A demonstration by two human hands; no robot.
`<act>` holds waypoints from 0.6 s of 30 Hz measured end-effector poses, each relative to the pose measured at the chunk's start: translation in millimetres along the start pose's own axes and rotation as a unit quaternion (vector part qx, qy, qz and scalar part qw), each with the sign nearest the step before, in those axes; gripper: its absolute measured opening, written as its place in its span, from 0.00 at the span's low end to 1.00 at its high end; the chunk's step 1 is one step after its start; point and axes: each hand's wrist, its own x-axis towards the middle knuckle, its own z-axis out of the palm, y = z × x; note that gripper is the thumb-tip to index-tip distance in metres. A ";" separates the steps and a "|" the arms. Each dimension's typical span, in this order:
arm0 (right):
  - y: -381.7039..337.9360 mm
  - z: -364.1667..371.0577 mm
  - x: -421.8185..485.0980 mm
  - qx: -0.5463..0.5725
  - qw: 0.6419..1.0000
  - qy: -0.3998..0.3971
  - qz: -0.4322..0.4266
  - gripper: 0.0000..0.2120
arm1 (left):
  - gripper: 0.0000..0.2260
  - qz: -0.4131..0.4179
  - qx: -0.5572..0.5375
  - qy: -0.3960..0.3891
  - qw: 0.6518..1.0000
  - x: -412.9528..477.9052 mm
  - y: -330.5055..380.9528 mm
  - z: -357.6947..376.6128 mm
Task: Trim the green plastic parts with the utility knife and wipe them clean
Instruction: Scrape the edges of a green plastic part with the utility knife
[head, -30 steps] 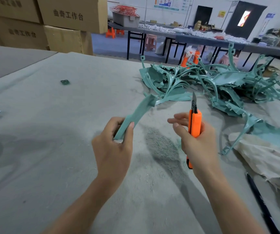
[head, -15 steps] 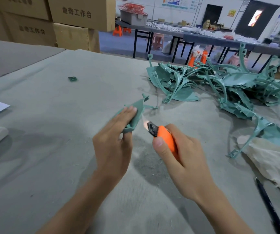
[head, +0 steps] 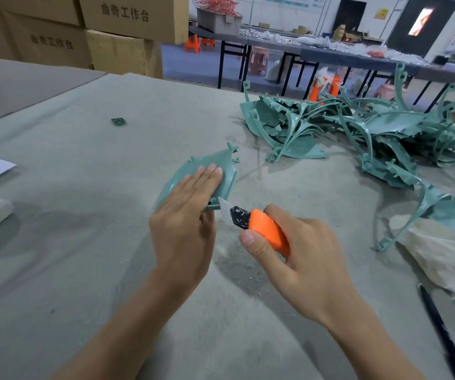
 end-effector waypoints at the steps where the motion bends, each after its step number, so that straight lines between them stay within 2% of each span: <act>1: 0.3 0.5 0.1 0.001 1.000 0.002 0.001 0.22 | 0.21 -0.004 0.002 0.002 1.000 -0.1 0.6 0.1; 4: 3.6 2.0 1.2 0.010 1.000 0.013 0.014 0.23 | 0.14 0.004 0.012 0.003 1.000 -3.6 0.5 1.9; 8: 11.0 2.7 4.0 0.040 0.998 0.032 0.035 0.23 | 0.16 -0.009 0.046 0.008 0.999 -4.6 11.0 6.3; 13: 3.3 6.8 1.5 0.081 0.996 0.042 0.007 0.20 | 0.16 -0.132 0.052 0.008 0.990 -1.8 23.1 5.8; 18: -7.3 5.6 1.5 0.050 0.998 0.041 -0.015 0.20 | 0.19 -0.200 -0.037 -0.006 0.979 -3.9 22.6 4.6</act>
